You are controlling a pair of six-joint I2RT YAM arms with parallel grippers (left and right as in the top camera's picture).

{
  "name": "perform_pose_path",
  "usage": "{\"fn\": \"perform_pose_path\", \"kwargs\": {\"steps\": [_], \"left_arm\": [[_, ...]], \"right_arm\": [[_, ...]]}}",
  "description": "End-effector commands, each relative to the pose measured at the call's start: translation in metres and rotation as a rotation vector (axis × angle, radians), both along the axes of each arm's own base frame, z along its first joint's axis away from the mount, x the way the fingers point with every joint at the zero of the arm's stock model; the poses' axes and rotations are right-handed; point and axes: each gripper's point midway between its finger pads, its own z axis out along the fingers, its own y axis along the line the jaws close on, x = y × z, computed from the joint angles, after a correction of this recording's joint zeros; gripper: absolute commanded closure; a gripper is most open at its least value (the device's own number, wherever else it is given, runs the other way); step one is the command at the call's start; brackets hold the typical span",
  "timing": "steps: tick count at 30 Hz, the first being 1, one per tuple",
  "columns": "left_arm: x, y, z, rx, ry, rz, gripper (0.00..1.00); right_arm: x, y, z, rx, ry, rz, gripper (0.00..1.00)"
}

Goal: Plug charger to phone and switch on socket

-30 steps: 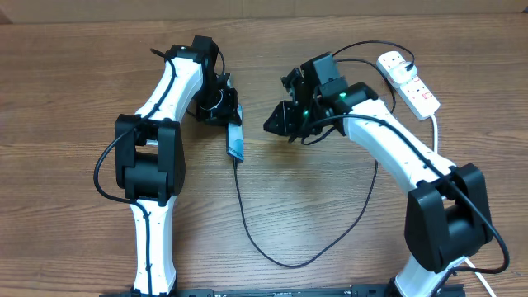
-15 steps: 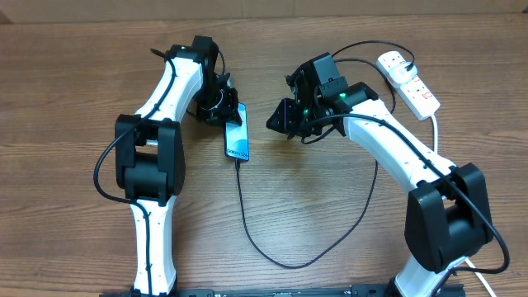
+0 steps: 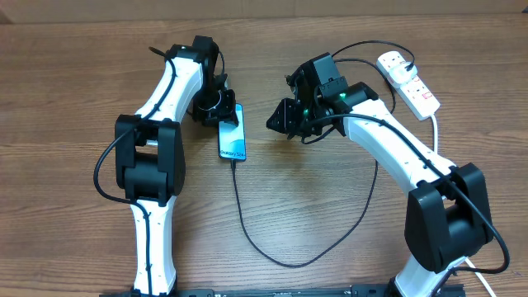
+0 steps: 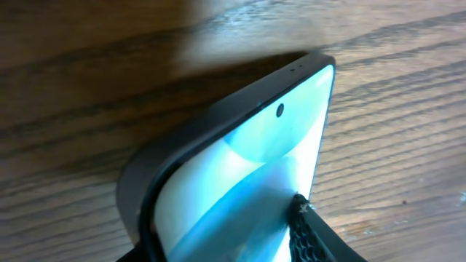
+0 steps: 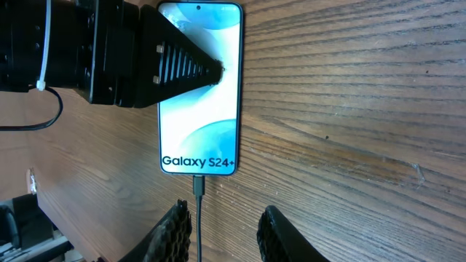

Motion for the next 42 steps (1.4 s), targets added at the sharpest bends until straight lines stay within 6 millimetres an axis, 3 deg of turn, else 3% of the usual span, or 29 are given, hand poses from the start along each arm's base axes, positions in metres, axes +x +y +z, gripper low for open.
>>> {"fn": "perform_pose_path", "kwargs": {"steps": [1,8,14,20,23,27,34,38,42], "left_arm": [[0.006,0.023,0.001,0.128,-0.028,0.026,0.62],[0.007,0.030,0.000,0.172,-0.036,0.025,0.46],[0.007,0.030,0.000,0.172,-0.036,0.024,0.44],[0.009,0.036,0.000,0.202,-0.044,0.027,0.30],[0.014,0.042,0.008,0.231,-0.066,0.044,0.29],[0.029,0.041,0.042,0.218,-0.134,0.056,0.30],[0.059,0.038,0.157,0.167,-0.394,0.086,0.29],[0.056,0.038,0.212,0.143,-0.509,0.100,0.28],[0.046,0.040,0.252,0.126,-0.590,0.110,0.28]], "right_arm": [[-0.001,-0.002,0.001,-0.003,-0.003,-0.008,0.67],[-0.001,-0.002,0.001,-0.004,0.000,-0.008,0.67],[-0.002,-0.003,0.000,-0.006,0.000,-0.005,0.67],[-0.001,-0.003,0.000,-0.010,-0.003,-0.007,0.66],[0.001,-0.005,0.002,-0.022,-0.026,0.010,0.66],[0.010,-0.014,0.018,-0.038,-0.054,0.013,0.66],[0.035,-0.066,0.067,-0.104,-0.127,-0.061,0.63],[0.046,-0.107,0.087,-0.137,-0.148,-0.156,0.63],[0.053,-0.147,0.101,-0.143,-0.175,-0.239,0.62]]}}
